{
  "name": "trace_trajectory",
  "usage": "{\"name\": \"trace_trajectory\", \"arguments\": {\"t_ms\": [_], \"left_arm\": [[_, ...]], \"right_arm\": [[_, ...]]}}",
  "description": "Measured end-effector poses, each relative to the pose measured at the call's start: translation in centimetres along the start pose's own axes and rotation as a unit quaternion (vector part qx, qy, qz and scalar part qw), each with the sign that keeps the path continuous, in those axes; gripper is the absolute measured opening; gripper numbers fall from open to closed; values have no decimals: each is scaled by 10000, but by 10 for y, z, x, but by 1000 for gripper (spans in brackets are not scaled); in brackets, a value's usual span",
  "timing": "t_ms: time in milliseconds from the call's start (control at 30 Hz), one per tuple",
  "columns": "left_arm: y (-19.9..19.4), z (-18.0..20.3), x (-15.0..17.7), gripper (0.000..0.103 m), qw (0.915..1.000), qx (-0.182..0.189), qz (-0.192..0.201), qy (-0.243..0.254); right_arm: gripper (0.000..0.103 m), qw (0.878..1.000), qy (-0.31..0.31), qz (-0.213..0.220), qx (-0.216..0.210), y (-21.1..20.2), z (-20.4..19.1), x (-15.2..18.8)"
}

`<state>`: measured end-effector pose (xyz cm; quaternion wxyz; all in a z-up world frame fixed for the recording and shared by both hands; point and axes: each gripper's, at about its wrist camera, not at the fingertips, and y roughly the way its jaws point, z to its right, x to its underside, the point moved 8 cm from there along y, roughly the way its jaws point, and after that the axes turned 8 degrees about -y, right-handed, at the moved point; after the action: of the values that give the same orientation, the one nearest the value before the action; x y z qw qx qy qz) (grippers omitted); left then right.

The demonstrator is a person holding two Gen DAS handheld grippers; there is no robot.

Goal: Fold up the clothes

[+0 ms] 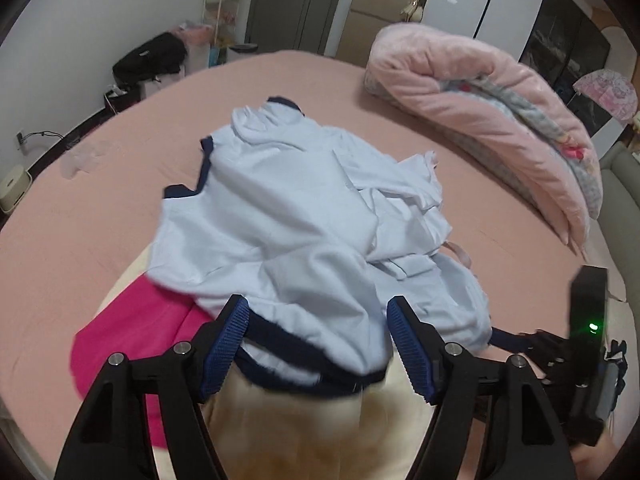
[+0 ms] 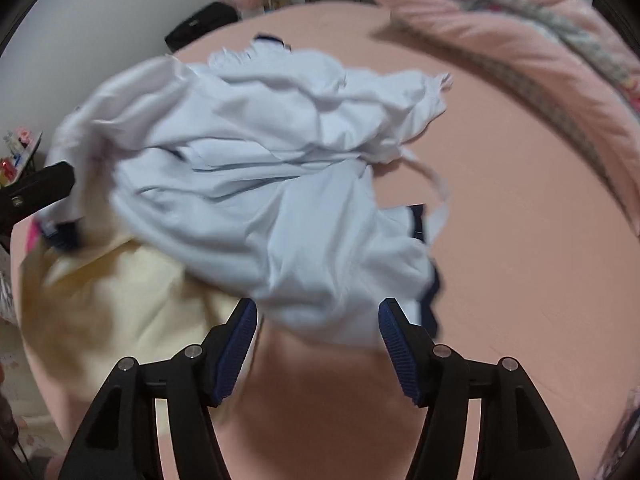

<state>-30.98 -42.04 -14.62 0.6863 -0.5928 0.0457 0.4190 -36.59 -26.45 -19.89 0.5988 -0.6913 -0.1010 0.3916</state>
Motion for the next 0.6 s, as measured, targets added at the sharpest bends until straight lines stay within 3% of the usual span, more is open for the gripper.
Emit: {"name": "trace_trajectory", "arguments": {"t_ms": [67,100,133,167,233,433,600], "left_arm": [[12,4,-1,69,9999,-31,-61,140],[17,3,-1,55,9998,-74,-103,178],[21,2,-1,24,9995,-216,-129,212],[21,-1,-1,13,9992,-326,-92,215],[16,-3,-1,8,9993,-320,-18,173],[-32,15,3,6,9991,-43,315,273],[-73,60,26,5,9969,351,308,629]], "right_arm": [[61,9999,79,-86,-125,19,-1,-8],[46,10000,11,-63,-29,22,-1,-10],[19,10000,-58,-41,67,25,-2,-13],[11,9998,-127,-12,170,27,-2,-15],[5,9993,-146,130,310,23,2,-14],[2,9934,-234,709,868,-27,18,-9],[1,9882,-46,1078,1084,-81,41,-4]]}}
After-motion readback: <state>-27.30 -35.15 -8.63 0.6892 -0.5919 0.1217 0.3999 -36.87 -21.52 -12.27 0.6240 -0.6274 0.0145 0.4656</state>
